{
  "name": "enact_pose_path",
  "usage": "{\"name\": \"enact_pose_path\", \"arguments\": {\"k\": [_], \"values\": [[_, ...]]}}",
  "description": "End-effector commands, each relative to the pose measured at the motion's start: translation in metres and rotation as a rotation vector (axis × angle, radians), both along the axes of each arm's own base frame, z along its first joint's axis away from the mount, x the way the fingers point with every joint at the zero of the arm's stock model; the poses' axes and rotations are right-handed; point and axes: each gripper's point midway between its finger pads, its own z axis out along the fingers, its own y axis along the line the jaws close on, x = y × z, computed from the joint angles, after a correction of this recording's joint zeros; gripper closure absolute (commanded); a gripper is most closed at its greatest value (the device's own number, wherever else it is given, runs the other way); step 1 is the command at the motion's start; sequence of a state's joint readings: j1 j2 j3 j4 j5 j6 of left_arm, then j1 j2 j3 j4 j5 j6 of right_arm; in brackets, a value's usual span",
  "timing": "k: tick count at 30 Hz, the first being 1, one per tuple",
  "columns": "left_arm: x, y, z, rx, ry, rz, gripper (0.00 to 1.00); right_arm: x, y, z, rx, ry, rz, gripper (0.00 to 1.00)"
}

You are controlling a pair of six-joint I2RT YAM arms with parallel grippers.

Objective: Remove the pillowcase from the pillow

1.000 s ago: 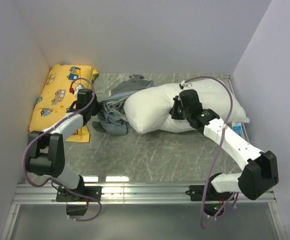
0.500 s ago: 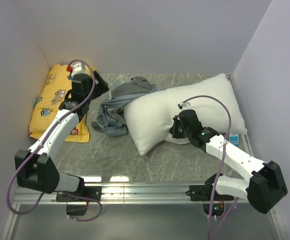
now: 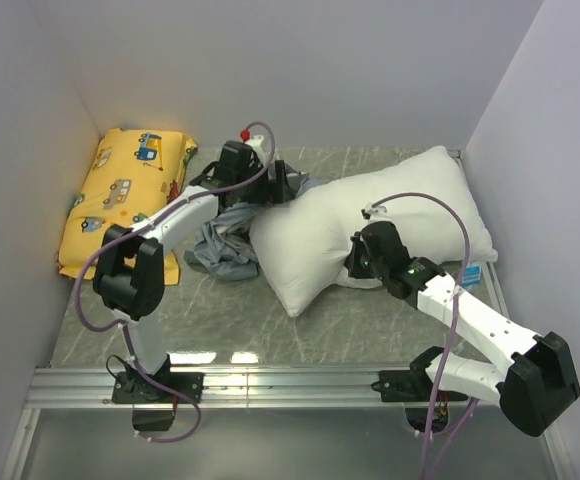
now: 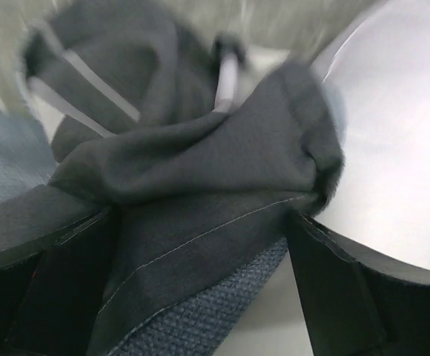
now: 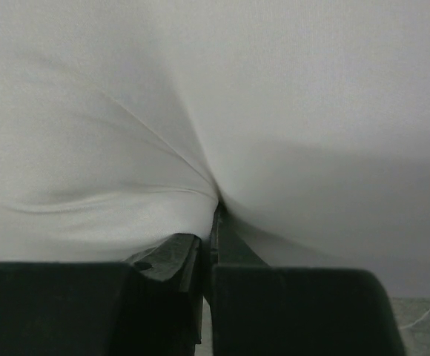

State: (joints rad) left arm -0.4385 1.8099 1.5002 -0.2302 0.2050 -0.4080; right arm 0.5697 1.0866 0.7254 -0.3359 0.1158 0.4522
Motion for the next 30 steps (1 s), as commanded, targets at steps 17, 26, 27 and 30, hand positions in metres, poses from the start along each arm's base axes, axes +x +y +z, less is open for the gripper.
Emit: {"name": "enact_pose_path", "arguments": {"k": [17, 26, 27, 30], "values": [[-0.021, -0.009, -0.033, -0.009, 0.090, -0.026, 0.99, 0.013, 0.071, 0.135, -0.086, -0.207, 0.198, 0.25], [-0.008, 0.013, -0.020, 0.020, 0.046, 0.113, 1.00, 0.063, 0.120, 0.008, -0.387, 0.064, 0.316, 0.19], [-0.006, 0.017, -0.018, 0.018, 0.046, 0.141, 1.00, 0.065, 0.115, -0.007, -0.428, 0.088, 0.296, 0.26], [0.003, 0.042, -0.008, -0.010, 0.035, 0.236, 1.00, 0.063, 0.098, -0.027, -0.446, 0.135, 0.247, 0.91]]}}
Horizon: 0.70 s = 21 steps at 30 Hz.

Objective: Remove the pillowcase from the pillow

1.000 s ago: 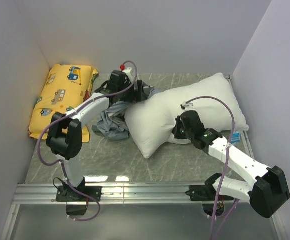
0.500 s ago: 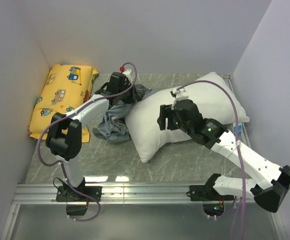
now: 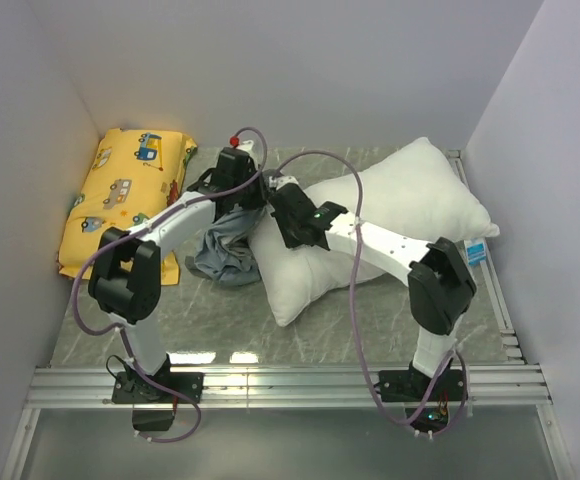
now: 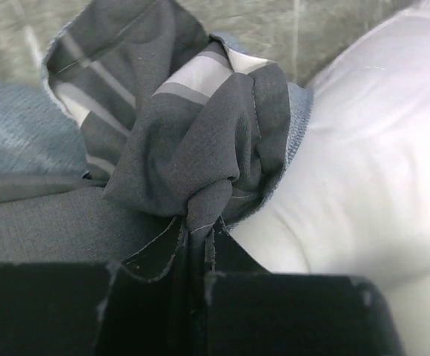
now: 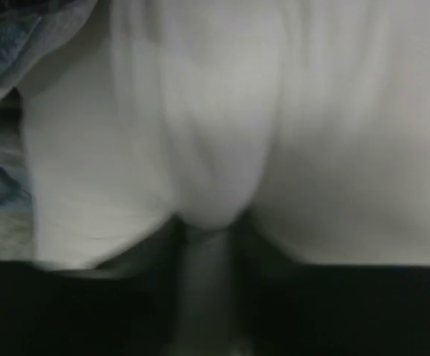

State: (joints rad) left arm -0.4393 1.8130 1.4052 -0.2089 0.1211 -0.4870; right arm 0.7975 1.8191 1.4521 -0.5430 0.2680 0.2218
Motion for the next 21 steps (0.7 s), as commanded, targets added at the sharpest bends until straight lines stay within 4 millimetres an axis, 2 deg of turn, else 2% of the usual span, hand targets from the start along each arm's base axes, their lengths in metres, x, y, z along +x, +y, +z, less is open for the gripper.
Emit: {"name": "enact_pose_path", "arguments": {"k": [1, 4, 5, 6, 7, 8, 9, 11, 12, 14, 15, 17, 18, 20, 21], "values": [[0.011, 0.033, 0.034, -0.037, -0.062, 0.140, 1.00, -0.017, -0.036, -0.022, -0.077, 0.084, -0.065, 1.00], [0.020, 0.063, 0.051, -0.054, -0.096, 0.224, 1.00, -0.014, -0.055, -0.009, -0.036, 0.063, -0.109, 1.00], [0.024, 0.080, 0.060, -0.059, -0.114, 0.266, 1.00, -0.009, -0.066, -0.004, -0.024, 0.056, -0.142, 1.00], [0.026, 0.091, 0.064, -0.066, -0.120, 0.303, 1.00, -0.007, -0.073, 0.014, 0.016, 0.023, -0.162, 1.00], [0.027, 0.103, 0.065, -0.074, -0.120, 0.332, 1.00, -0.010, -0.078, 0.016, 0.042, 0.034, -0.162, 1.00], [0.032, 0.127, 0.078, -0.094, -0.150, 0.387, 1.00, -0.010, -0.083, 0.023, 0.075, 0.027, -0.172, 1.00], [0.033, 0.139, 0.081, -0.114, -0.155, 0.423, 1.00, -0.005, -0.098, 0.043, 0.129, -0.013, -0.206, 1.00], [0.035, 0.165, 0.091, -0.126, -0.175, 0.483, 1.00, -0.007, -0.107, 0.055, 0.197, -0.024, -0.224, 1.00], [0.035, 0.171, 0.092, -0.125, -0.171, 0.495, 1.00, -0.005, -0.116, 0.074, 0.246, -0.065, -0.243, 1.00], [0.035, 0.178, 0.096, -0.123, -0.177, 0.508, 1.00, -0.004, -0.118, 0.094, 0.313, -0.100, -0.256, 1.00], [0.034, 0.183, 0.094, -0.105, -0.178, 0.531, 1.00, -0.003, -0.123, 0.111, 0.345, -0.140, -0.268, 1.00], [0.031, 0.187, 0.085, -0.092, -0.163, 0.555, 1.00, 0.002, -0.126, 0.140, 0.399, -0.197, -0.287, 1.00], [0.029, 0.190, 0.080, -0.088, -0.154, 0.574, 1.00, 0.009, -0.131, 0.164, 0.433, -0.244, -0.300, 1.00], [0.024, 0.195, 0.066, -0.079, -0.126, 0.603, 1.00, 0.015, -0.133, 0.187, 0.478, -0.271, -0.302, 1.00], [0.020, 0.195, 0.057, -0.079, -0.114, 0.606, 1.00, 0.022, -0.135, 0.209, 0.508, -0.303, -0.303, 1.00]]}}
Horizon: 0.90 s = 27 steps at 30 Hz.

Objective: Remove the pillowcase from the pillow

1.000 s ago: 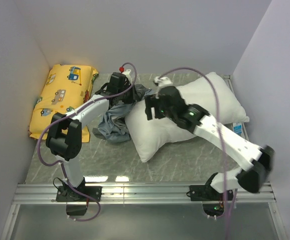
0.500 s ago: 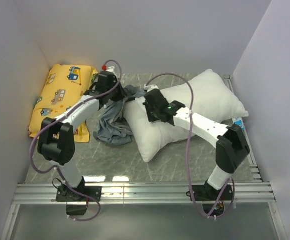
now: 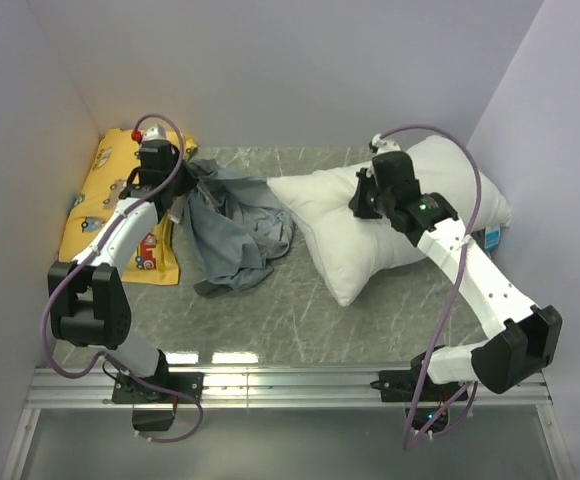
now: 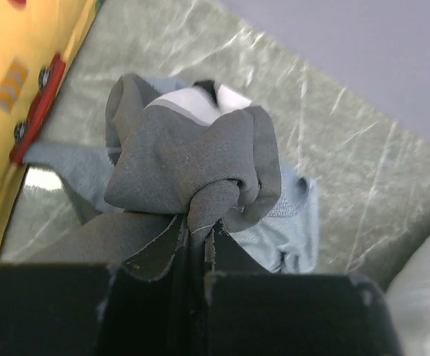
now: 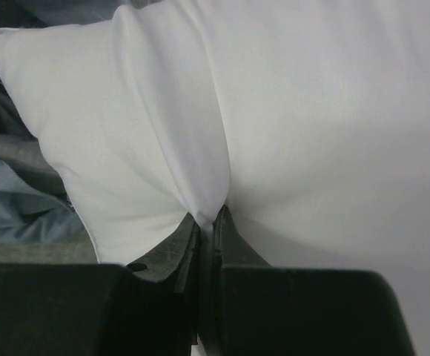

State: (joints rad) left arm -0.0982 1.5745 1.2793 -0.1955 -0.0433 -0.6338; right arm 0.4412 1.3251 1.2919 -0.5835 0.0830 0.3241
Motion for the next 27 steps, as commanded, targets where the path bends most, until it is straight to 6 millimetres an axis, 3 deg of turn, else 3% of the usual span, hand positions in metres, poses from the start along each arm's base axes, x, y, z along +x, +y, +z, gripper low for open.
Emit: {"name": "enact_pose_path", "arguments": {"k": [1, 5, 6, 7, 8, 9, 10, 11, 12, 13, 14, 15, 16, 17, 18, 20, 25, 27], "values": [[-0.012, 0.002, -0.003, -0.022, -0.020, 0.039, 1.00, 0.023, 0.001, 0.094, 0.151, -0.192, -0.030, 1.00], [-0.029, -0.034, -0.025, -0.069, 0.001, -0.065, 0.99, 0.042, 0.022, 0.124, 0.224, -0.212, 0.013, 1.00], [-0.039, -0.043, -0.042, -0.062, 0.035, -0.086, 1.00, 0.051, 0.030, 0.130, 0.246, -0.215, 0.028, 1.00], [-0.046, -0.064, -0.046, -0.057, 0.030, -0.139, 0.99, 0.054, 0.036, 0.133, 0.265, -0.210, 0.032, 1.00], [-0.052, -0.072, -0.054, -0.047, 0.041, -0.159, 0.99, 0.063, 0.043, 0.124, 0.265, -0.182, 0.039, 1.00], [-0.062, -0.077, -0.071, -0.035, 0.075, -0.165, 0.94, 0.068, 0.050, 0.134, 0.286, -0.198, 0.057, 1.00], [-0.067, -0.088, -0.076, -0.035, 0.074, -0.193, 0.92, 0.073, 0.055, 0.133, 0.295, -0.189, 0.059, 1.00], [-0.072, -0.090, -0.083, -0.035, 0.090, -0.193, 0.93, 0.081, 0.071, 0.119, 0.285, -0.152, 0.080, 1.00], [-0.080, -0.088, -0.098, -0.035, 0.127, -0.195, 0.93, 0.085, 0.080, 0.129, 0.293, -0.167, 0.094, 1.00], [-0.081, -0.089, -0.099, -0.043, 0.115, -0.193, 0.92, 0.088, 0.090, 0.128, 0.287, -0.165, 0.107, 1.00], [-0.082, -0.088, -0.100, -0.044, 0.113, -0.193, 0.91, 0.100, 0.104, 0.108, 0.269, -0.126, 0.117, 1.00], [-0.085, -0.087, -0.105, -0.039, 0.125, -0.189, 0.89, 0.099, 0.120, 0.119, 0.281, -0.140, 0.143, 1.00], [-0.085, -0.086, -0.101, -0.040, 0.112, -0.187, 0.87, 0.109, 0.137, 0.110, 0.284, -0.120, 0.157, 1.00], [-0.087, -0.087, -0.099, -0.046, 0.106, -0.191, 0.86, 0.115, 0.142, 0.091, 0.274, -0.084, 0.153, 1.00], [-0.090, -0.087, -0.100, -0.050, 0.107, -0.196, 0.85, 0.118, 0.154, 0.101, 0.295, -0.106, 0.174, 1.00], [-0.094, -0.091, -0.092, -0.056, 0.087, -0.213, 0.78, 0.129, 0.177, 0.085, 0.340, -0.078, 0.207, 1.00], [-0.109, -0.097, -0.085, -0.055, 0.071, -0.250, 0.61, 0.142, 0.213, 0.056, 0.399, -0.055, 0.236, 1.00], [-0.112, -0.097, -0.080, -0.050, 0.064, -0.255, 0.49, 0.148, 0.218, 0.033, 0.396, -0.030, 0.221, 1.00]]}}
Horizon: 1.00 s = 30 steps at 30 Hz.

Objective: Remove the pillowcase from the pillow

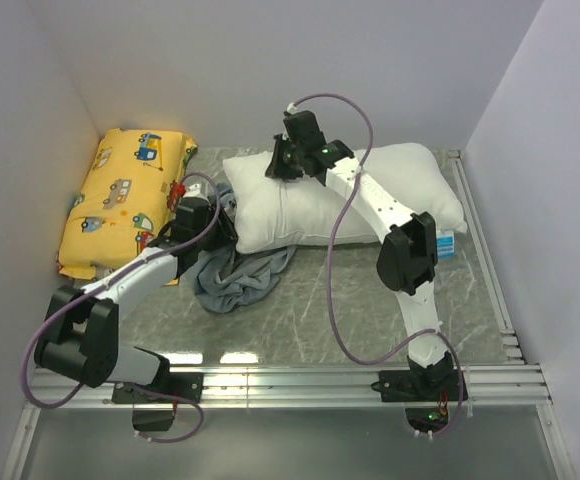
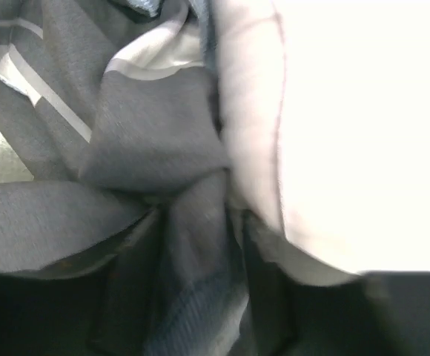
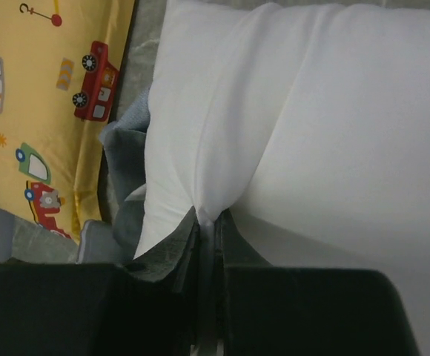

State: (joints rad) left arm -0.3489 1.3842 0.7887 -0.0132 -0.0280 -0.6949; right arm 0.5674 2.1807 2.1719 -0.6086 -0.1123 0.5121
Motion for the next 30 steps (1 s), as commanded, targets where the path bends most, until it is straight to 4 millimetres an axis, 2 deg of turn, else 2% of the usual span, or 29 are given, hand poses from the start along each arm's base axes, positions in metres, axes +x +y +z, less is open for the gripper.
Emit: {"name": "enact_pose_path", "arguments": {"k": [1, 2, 3, 7, 9, 10, 13, 15, 16, 17, 19, 20, 22, 23, 24, 25, 26, 27, 28, 29, 30], "values": [[-0.003, -0.004, 0.028, -0.025, -0.082, -0.023, 0.45, 0.014, 0.027, 0.055, 0.178, -0.140, 0.019, 1.00], [-0.007, -0.002, 0.029, -0.019, -0.071, -0.021, 0.39, 0.015, 0.029, 0.057, 0.194, -0.159, 0.020, 1.00], [-0.007, -0.001, 0.034, -0.017, -0.080, -0.018, 0.37, 0.013, 0.026, 0.041, 0.181, -0.133, 0.015, 1.00], [-0.013, 0.006, 0.063, -0.011, -0.138, -0.012, 0.32, 0.008, 0.018, 0.043, 0.177, -0.152, 0.003, 0.99], [-0.015, 0.009, 0.076, -0.003, -0.155, -0.007, 0.31, 0.002, 0.013, 0.053, 0.166, -0.174, 0.004, 0.85], [-0.017, 0.011, 0.088, -0.005, -0.181, -0.005, 0.30, -0.002, 0.008, 0.067, 0.170, -0.197, -0.006, 0.68], [-0.020, 0.011, 0.119, -0.016, -0.244, -0.016, 0.28, -0.010, -0.006, 0.079, 0.154, -0.225, -0.027, 0.45], [-0.023, 0.011, 0.139, -0.022, -0.282, -0.027, 0.27, -0.025, -0.019, 0.097, 0.164, -0.254, -0.038, 0.38], [-0.026, 0.012, 0.149, -0.022, -0.305, -0.032, 0.27, -0.038, -0.028, 0.122, 0.192, -0.298, -0.041, 0.32], [-0.027, 0.012, 0.156, -0.030, -0.317, -0.037, 0.27, -0.044, -0.033, 0.112, 0.178, -0.286, -0.050, 0.31], [-0.030, 0.013, 0.171, -0.030, -0.344, -0.040, 0.27, -0.056, -0.048, 0.117, 0.174, -0.300, -0.072, 0.29], [-0.032, 0.013, 0.176, -0.031, -0.352, -0.043, 0.27, -0.070, -0.060, 0.121, 0.178, -0.311, -0.085, 0.29], [-0.037, 0.016, 0.180, -0.020, -0.359, -0.048, 0.27, -0.084, -0.074, 0.122, 0.183, -0.321, -0.108, 0.28], [-0.040, 0.015, 0.177, -0.020, -0.358, -0.060, 0.26, -0.100, -0.085, 0.121, 0.187, -0.326, -0.115, 0.28], [-0.045, 0.017, 0.183, -0.024, -0.384, -0.064, 0.26, -0.105, -0.093, 0.119, 0.185, -0.329, -0.142, 0.28], [-0.047, 0.018, 0.184, -0.022, -0.394, -0.064, 0.25, -0.119, -0.103, 0.131, 0.208, -0.352, -0.154, 0.27], [-0.050, 0.019, 0.178, -0.022, -0.388, -0.063, 0.23, -0.127, -0.110, 0.110, 0.192, -0.321, -0.165, 0.27], [-0.052, 0.021, 0.178, -0.021, -0.393, -0.057, 0.22, -0.133, -0.117, 0.105, 0.192, -0.319, -0.182, 0.27], [-0.055, 0.023, 0.179, -0.017, -0.399, -0.056, 0.22, -0.146, -0.124, 0.113, 0.213, -0.347, -0.181, 0.27], [-0.058, 0.023, 0.174, -0.015, -0.389, -0.063, 0.21, -0.152, -0.131, 0.091, 0.188, -0.319, -0.195, 0.27], [-0.061, 0.024, 0.176, -0.018, -0.396, -0.064, 0.21, -0.156, -0.137, 0.085, 0.176, -0.316, -0.210, 0.27]]}}
